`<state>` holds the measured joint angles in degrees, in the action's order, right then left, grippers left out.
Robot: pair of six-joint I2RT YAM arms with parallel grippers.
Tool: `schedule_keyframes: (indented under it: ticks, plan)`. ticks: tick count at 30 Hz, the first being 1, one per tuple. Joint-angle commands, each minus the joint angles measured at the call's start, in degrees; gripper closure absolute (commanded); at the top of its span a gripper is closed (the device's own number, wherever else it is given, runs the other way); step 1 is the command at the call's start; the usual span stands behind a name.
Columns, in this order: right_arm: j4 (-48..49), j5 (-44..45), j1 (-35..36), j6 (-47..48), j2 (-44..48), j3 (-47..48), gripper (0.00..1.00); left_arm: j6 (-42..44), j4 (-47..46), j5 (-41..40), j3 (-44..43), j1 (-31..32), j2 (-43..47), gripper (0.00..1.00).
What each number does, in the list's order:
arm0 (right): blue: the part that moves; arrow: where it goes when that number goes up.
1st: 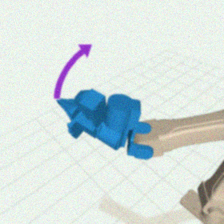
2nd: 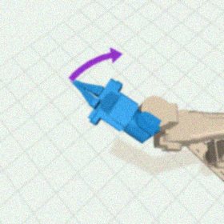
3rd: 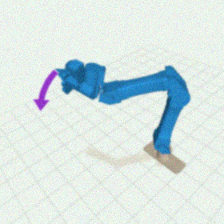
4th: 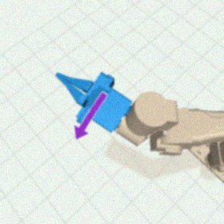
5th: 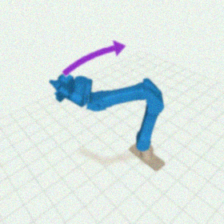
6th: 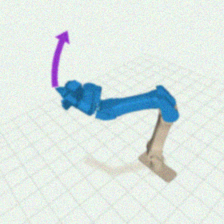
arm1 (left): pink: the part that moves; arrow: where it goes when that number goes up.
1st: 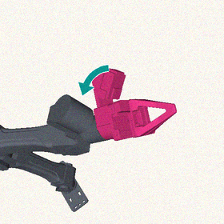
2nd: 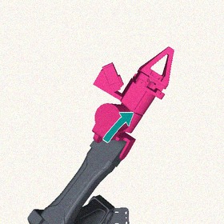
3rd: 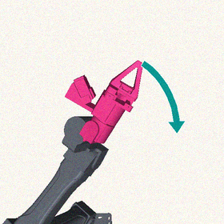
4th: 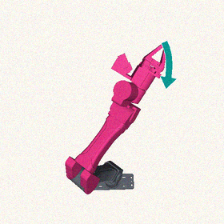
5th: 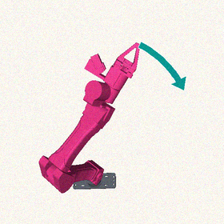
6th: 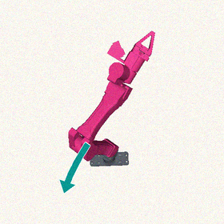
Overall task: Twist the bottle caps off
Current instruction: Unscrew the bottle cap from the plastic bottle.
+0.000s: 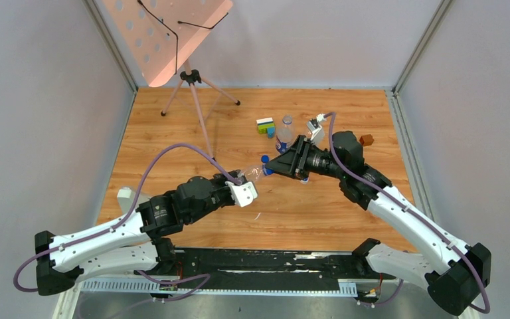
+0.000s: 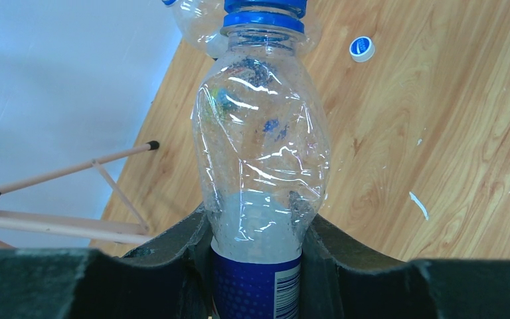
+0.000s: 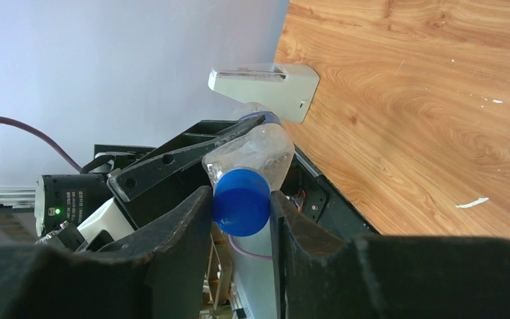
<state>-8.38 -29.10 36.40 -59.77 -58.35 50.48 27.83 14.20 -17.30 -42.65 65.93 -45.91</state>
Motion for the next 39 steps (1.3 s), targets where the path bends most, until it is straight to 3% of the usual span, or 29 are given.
schedule_keyframes:
  ticks: [1,5,9,14,17,20,24,28,39]
  plan:
    - [3.0,-0.9,0.0,0.0,-0.7,-0.1,0.66,1.2,-2.0,0.9,-1.4,0.3,0.3,1.0]
    - [4.3,-3.1,0.0,3.9,-0.4,-0.1,0.81,1.1,-2.0,1.6,-1.2,0.3,0.6,1.0]
    - [7.2,-4.6,0.0,14.1,1.7,-0.8,0.99,-1.3,-2.3,2.2,-0.7,0.3,1.6,1.0]
    - [18.6,-11.2,0.0,34.1,7.8,-6.8,1.0,-5.9,1.4,7.1,-1.7,-0.4,4.2,1.0]
    - [26.7,-18.2,0.0,46.5,11.8,-11.8,1.0,-9.5,6.4,17.4,-3.4,-4.1,5.0,1.0]
    - [28.8,-26.5,0.1,61.4,15.1,-14.3,1.0,-11.3,10.3,24.8,-5.8,-6.6,4.4,1.0]
    - [16.4,-37.1,0.2,87.8,17.7,-12.6,1.0,-11.6,15.7,32.5,-9.6,-8.1,1.1,1.0]
    - [1.9,-38.5,0.3,106.2,19.2,-10.1,1.0,-11.3,20.6,38.6,-12.8,-9.4,-2.8,1.0]
    - [-9.4,-38.8,0.3,122.1,21.1,-6.1,1.0,-10.8,28.6,54.9,-17.3,-15.4,-7.8,1.0]
